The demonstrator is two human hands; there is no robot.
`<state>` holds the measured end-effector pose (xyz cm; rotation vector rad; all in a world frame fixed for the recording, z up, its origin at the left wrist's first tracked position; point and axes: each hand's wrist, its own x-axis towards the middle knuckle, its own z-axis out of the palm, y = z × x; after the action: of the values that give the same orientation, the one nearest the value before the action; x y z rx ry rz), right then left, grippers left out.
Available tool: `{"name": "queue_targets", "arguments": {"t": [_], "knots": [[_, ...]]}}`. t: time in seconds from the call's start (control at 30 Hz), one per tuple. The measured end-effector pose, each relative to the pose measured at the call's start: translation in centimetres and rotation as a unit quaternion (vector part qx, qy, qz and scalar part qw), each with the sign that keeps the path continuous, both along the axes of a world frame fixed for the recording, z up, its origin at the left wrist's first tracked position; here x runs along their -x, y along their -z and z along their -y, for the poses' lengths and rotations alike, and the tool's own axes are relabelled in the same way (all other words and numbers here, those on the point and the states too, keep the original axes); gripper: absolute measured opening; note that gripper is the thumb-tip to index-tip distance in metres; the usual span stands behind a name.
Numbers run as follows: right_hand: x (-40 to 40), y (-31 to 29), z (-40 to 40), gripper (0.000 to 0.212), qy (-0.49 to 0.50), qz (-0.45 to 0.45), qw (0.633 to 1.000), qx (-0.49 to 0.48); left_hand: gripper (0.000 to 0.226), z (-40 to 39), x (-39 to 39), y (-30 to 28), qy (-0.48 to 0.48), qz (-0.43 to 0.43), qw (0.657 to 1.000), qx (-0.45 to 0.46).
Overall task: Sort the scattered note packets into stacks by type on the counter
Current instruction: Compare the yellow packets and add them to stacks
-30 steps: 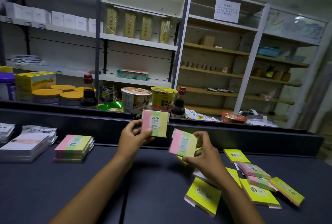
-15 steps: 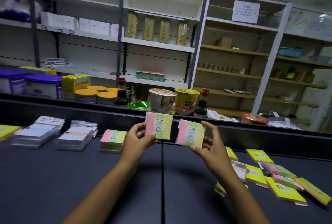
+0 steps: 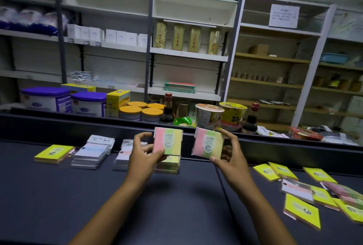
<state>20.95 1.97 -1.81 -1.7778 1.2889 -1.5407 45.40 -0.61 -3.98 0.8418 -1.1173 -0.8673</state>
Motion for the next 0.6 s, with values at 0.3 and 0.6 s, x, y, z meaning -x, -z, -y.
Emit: {"name": "queue_targets", "arguments": {"t": [0.3,0.6], "knots": [[-2.9,0.3,2.7,0.085,-0.001,0.015,1.000,0.006,0.031,2.9,-1.7,0.7,-0.022,0.105,0.994,-0.031],[-2.8,0.6,7.4,0.081,-0.028,0.016,0.999,-0.006,0.031,5.5,-0.9,2.2,-0.087,0.287,0.953,-0.048]]}}
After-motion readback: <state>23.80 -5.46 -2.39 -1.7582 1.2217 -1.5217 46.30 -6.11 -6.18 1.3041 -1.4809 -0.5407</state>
